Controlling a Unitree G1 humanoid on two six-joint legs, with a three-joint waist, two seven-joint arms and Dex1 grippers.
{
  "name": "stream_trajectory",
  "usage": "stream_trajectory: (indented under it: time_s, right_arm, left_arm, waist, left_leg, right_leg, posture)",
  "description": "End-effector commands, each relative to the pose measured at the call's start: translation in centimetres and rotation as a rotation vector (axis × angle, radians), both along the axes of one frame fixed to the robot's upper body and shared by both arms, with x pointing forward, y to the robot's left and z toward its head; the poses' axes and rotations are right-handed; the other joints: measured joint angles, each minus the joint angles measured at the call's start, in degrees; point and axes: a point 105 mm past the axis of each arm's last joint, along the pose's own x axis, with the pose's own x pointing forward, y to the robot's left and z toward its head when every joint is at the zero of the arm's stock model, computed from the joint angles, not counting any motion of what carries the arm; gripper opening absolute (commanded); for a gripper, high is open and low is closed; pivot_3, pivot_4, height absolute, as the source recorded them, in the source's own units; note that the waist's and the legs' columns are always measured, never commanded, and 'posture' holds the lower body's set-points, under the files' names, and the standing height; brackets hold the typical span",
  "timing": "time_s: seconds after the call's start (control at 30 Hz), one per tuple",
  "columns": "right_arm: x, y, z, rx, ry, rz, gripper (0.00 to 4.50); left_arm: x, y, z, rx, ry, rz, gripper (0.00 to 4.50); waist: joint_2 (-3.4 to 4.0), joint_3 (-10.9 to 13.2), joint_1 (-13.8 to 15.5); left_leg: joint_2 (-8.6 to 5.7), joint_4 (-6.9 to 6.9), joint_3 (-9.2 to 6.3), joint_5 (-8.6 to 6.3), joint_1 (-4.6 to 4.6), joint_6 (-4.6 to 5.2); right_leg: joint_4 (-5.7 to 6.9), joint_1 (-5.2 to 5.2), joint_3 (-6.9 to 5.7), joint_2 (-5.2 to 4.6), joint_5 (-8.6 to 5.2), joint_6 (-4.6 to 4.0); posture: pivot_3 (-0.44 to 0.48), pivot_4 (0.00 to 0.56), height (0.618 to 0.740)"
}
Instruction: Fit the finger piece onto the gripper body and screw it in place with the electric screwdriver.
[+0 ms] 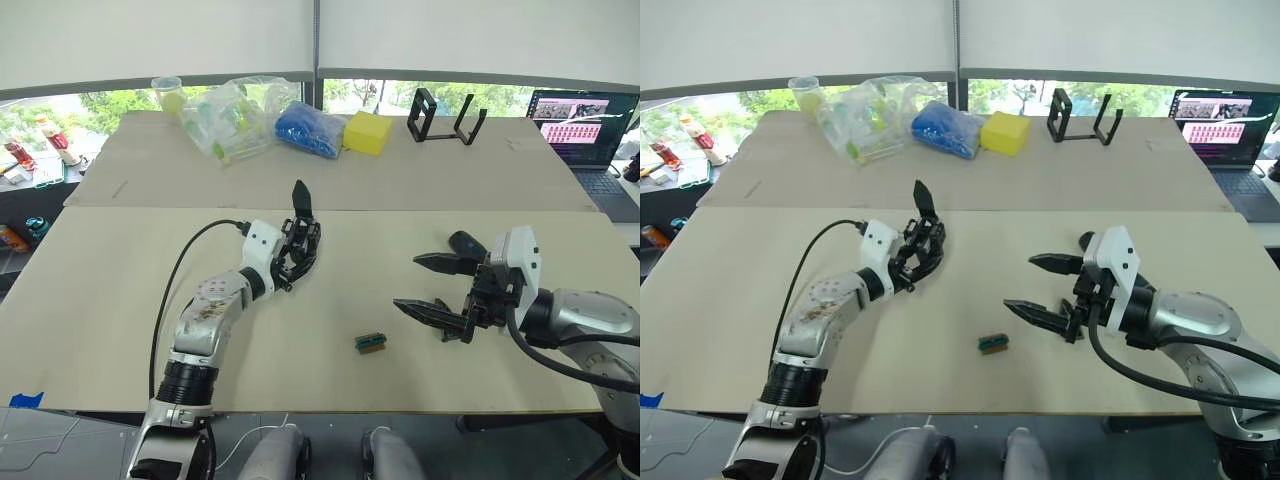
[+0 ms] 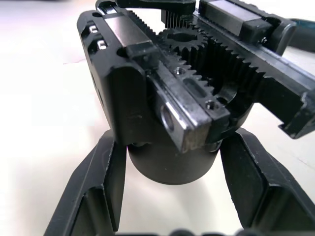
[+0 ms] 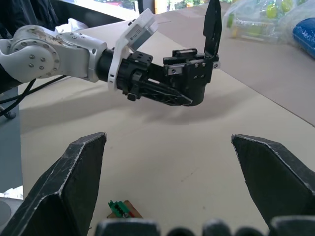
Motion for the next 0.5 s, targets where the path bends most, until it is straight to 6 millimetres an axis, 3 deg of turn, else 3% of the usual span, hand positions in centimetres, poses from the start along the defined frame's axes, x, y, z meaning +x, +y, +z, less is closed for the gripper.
stream_trajectory:
  time_s: [0.03,0.27,0.33,0.43,0.5]
  right_arm:
    - [-0.3,0.2,0.5,0.003,-0.030,0.019,4.50]
    - [-0.1,0.3,0.5,-0.002,-0.035,0.023,4.50]
    - [0.0,0.2,0.5,-0.014,-0.043,0.019,4.50]
    - [0.0,0.1,0.5,-0.020,-0.047,0.015,4.50]
    - [0.0,0.0,0.5,-0.021,-0.048,0.014,4.50]
  left_arm:
    - [-0.4,-0.8,0.9,0.023,-0.079,0.067,2.27]
    - [-0.9,-1.2,-1.6,0.109,-0.115,0.095,2.27]
    - [-1.3,-1.0,-2.1,0.074,-0.087,0.099,3.32]
    - [-1.8,-0.5,-2.1,0.038,-0.066,0.069,4.44]
    - [-1.9,0.5,-2.0,0.027,-0.053,0.048,4.44]
  waist:
    - [0.00,0.0,0.0]
    - [0.00,0.0,0.1]
    - [0.01,0.0,0.1]
    - [0.01,0.0,0.2]
    - [0.01,0.0,0.1]
  left_leg:
    - [0.00,-0.02,0.01,0.00,0.01,0.00]
    - [0.00,-0.01,0.01,0.01,0.01,-0.03]
    - [0.00,-0.02,0.00,0.01,0.01,-0.03]
    - [0.01,-0.03,0.00,0.00,0.02,-0.03]
    - [0.01,-0.03,-0.01,0.01,0.02,-0.04]
  right_leg:
    - [0.00,0.00,0.00,0.00,0.00,0.00]
    - [-0.02,0.02,0.04,-0.11,0.00,0.00]
    - [-0.03,0.01,0.06,-0.15,0.00,0.00]
    - [-0.03,0.01,0.05,-0.19,0.00,0.00]
    - [-0.03,0.02,0.05,-0.21,0.00,-0.01]
  posture:
    - [0.000,0.150,0.740]
    - [0.000,0.150,0.740]
    - [0.000,0.150,0.740]
    - [0.000,0.150,0.740]
    - [0.000,0.150,0.740]
